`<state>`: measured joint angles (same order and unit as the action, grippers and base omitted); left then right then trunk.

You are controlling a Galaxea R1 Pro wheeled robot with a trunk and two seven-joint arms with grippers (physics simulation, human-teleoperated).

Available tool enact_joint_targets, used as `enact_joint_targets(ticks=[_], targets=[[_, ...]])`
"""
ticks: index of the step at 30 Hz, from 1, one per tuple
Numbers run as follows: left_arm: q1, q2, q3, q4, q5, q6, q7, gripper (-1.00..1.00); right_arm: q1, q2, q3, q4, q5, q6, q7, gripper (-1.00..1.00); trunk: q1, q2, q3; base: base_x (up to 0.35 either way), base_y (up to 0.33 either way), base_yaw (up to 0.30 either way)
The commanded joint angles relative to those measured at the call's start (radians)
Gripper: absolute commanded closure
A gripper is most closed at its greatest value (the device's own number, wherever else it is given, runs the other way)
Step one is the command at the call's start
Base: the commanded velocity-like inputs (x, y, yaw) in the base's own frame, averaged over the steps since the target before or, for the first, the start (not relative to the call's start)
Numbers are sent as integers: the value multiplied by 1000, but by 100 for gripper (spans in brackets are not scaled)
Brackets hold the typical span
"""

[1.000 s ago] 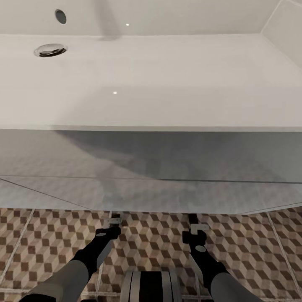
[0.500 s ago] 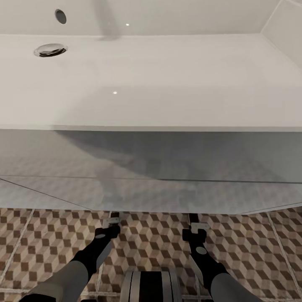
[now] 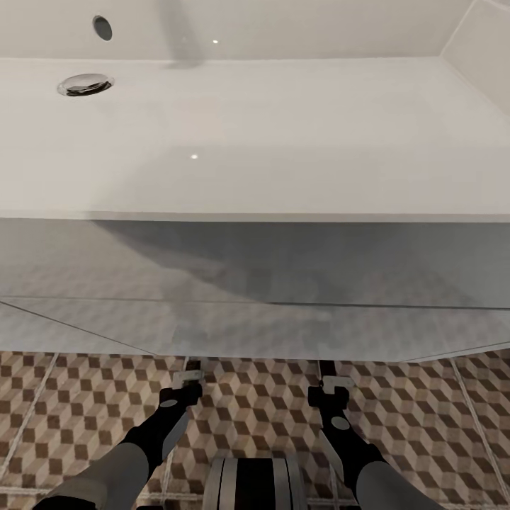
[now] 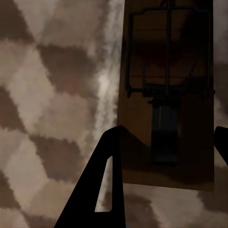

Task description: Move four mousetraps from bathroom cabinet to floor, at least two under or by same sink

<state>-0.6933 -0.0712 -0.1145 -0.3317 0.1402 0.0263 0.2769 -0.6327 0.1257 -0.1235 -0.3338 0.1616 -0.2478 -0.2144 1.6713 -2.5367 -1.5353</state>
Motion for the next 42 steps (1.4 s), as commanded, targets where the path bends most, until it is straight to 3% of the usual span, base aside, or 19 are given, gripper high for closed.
enact_joint_targets(ticks=[1, 14, 23, 31, 42], targets=[[0, 1, -9, -1, 10, 2, 7, 100, -1, 1, -9, 1, 9, -4, 1, 100, 0, 0, -1, 0, 0, 0], [0, 1, -10, 26, 9, -90, 8, 100, -1, 2, -10, 1, 7, -3, 1, 100, 0, 0, -1, 0, 0, 0], [-1, 2, -9, 36, 9, -98, 8, 100, 0, 2, -10, 1, 7, -3, 1, 100, 0, 0, -1, 0, 0, 0], [0, 4, -8, 37, 9, -99, 8, 100, 0, 2, -10, 1, 7, -2, 1, 100, 3, -2, -31, 0, 0, 0], [0, 5, -10, 37, 7, -102, 8, 100, 0, 2, -10, 1, 7, -2, 1, 100, 3, -2, -31, 0, 0, 0]])
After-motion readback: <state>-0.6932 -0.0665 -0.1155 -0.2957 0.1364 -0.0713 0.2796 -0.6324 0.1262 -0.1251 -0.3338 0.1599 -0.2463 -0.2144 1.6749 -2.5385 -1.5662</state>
